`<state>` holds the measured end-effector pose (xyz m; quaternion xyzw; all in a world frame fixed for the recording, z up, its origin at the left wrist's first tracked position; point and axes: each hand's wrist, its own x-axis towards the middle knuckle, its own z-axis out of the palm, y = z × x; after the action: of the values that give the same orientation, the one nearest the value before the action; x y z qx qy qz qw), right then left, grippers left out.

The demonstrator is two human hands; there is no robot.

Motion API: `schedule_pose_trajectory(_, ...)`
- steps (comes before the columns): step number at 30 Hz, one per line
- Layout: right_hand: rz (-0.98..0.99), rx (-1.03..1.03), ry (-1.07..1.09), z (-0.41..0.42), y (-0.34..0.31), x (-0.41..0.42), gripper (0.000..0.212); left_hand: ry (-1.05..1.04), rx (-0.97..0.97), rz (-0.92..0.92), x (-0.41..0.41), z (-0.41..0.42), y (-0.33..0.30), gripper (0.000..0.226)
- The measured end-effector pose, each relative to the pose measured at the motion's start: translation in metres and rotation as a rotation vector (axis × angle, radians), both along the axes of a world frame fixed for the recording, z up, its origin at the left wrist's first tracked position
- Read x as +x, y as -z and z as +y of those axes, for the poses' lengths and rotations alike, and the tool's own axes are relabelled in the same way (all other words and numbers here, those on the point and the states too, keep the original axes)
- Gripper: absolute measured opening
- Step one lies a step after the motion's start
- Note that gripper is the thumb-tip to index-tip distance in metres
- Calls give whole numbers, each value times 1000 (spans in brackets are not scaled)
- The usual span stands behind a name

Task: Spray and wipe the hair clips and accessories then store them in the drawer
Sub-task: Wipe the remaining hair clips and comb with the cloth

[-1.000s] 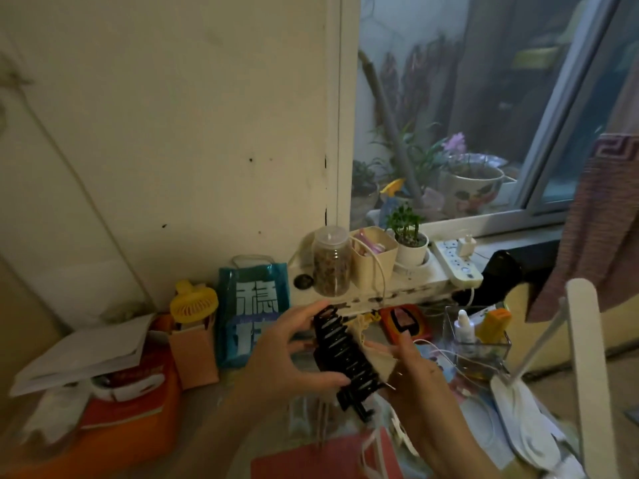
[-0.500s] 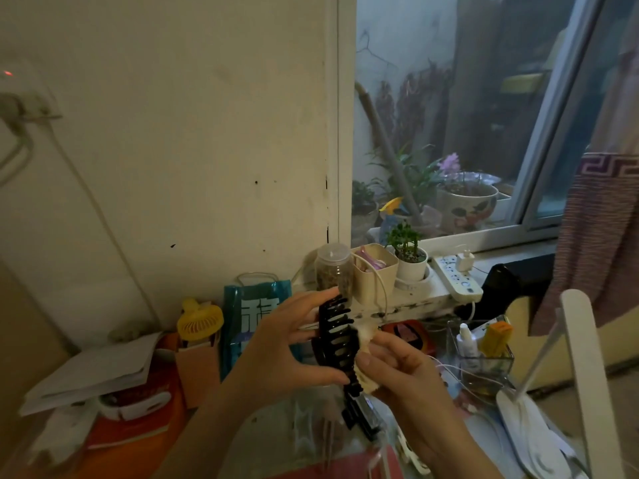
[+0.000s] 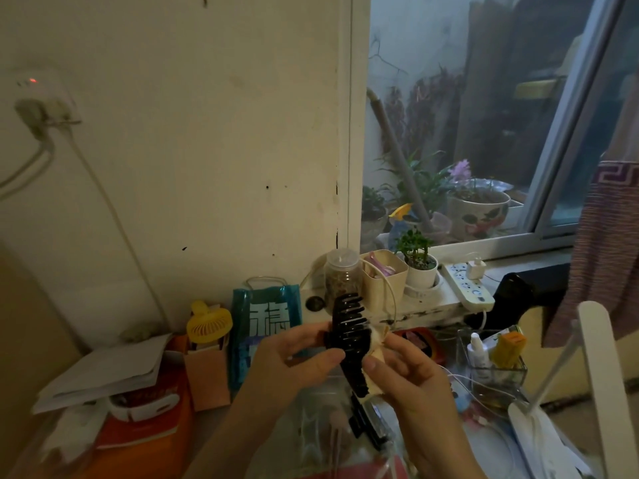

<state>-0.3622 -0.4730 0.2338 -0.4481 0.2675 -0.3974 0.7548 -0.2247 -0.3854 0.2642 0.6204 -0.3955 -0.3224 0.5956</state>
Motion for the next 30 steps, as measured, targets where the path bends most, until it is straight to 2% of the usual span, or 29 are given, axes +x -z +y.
schedule_pose_trajectory(2,14,-8,-7,2,-2,-1,43,-7,17,80,0,1,0,28)
schedule_pose_trajectory(3,25,-15,-14,2,-2,-2,37,-6,31,109,0,0,0,29)
schedule_pose_trajectory(5,32,-43,-48,4,-4,-2,33,4,43,137,-1,1,-4,27)
schedule_pose_trajectory(9,60,-44,-31,2,-3,-1,42,13,15,125,-1,5,-12,30)
schedule_pose_trajectory(11,93,-90,-3,0,-8,-3,34,19,-12,136,0,6,-16,35)
schedule_pose_trajectory(14,73,-251,55,-3,-25,-7,20,32,-43,127,2,8,-20,44)
schedule_pose_trajectory(18,92,-577,191,-7,-47,-6,18,20,-76,89,0,9,-25,54)
schedule_pose_trajectory(21,193,-904,201,-4,-51,4,35,14,-86,101,-6,9,-27,31)
schedule_pose_trajectory(23,227,-1044,202,-3,-47,10,38,-9,-80,142,-6,8,-26,26)
schedule_pose_trajectory(27,233,-1169,220,-3,-38,11,38,-31,-96,211,-5,9,-28,33)
schedule_pose_trajectory(30,219,-1196,188,-4,-35,6,37,-49,-121,256,-5,9,-27,29)
